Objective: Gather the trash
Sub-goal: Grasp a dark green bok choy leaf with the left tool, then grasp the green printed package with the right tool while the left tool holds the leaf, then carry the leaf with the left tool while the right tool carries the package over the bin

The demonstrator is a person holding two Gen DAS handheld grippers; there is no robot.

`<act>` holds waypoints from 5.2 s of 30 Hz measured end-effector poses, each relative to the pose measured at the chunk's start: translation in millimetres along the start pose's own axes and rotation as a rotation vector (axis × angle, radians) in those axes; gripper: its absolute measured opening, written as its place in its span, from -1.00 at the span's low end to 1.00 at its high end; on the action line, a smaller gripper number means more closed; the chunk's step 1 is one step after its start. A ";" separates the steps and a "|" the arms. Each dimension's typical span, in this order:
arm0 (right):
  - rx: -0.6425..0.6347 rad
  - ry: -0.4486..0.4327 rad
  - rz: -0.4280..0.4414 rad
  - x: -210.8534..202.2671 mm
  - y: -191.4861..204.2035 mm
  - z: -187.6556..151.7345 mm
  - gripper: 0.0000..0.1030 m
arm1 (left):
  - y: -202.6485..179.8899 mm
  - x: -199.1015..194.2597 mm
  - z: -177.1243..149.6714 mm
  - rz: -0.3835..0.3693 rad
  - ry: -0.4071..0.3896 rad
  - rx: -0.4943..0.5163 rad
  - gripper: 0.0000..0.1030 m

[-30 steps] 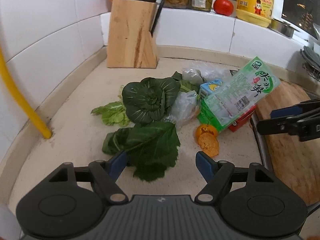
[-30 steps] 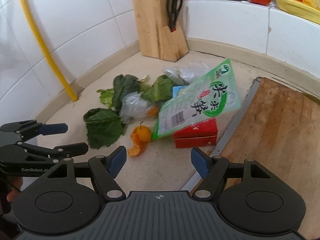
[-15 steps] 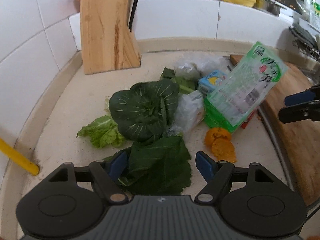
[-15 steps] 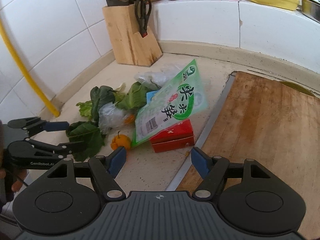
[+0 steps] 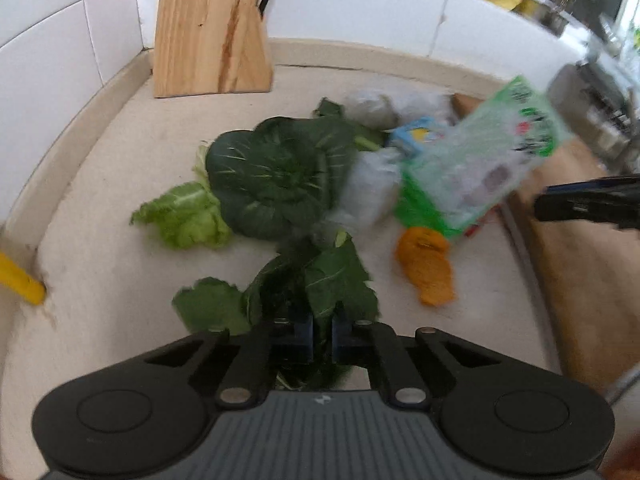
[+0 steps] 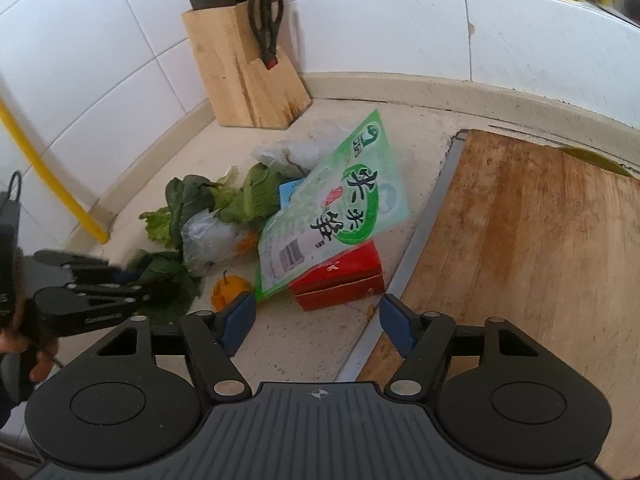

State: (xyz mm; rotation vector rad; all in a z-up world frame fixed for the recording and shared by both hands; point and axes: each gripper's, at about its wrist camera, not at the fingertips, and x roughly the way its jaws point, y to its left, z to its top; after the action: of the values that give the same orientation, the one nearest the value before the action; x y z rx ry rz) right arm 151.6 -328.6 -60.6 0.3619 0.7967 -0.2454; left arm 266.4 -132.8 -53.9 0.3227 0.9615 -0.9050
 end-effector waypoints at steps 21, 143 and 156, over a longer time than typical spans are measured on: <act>0.091 -0.054 -0.007 10.4 -24.5 17.9 0.37 | -10.8 -35.8 -33.6 -0.126 -0.082 -0.191 -0.89; -0.086 0.109 0.491 -39.3 86.5 -56.2 -0.85 | -74.0 -130.8 -116.7 0.287 -0.305 -0.316 -0.89; -0.220 0.204 0.593 -27.7 160.0 -75.7 -0.84 | -42.0 -174.3 -179.3 0.408 -0.310 -0.460 -0.89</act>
State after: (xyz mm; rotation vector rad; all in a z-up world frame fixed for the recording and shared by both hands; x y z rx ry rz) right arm 139.3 -150.0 -53.3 0.4021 0.8707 0.4373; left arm 87.6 40.5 -6.1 -0.0199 0.7508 -0.3312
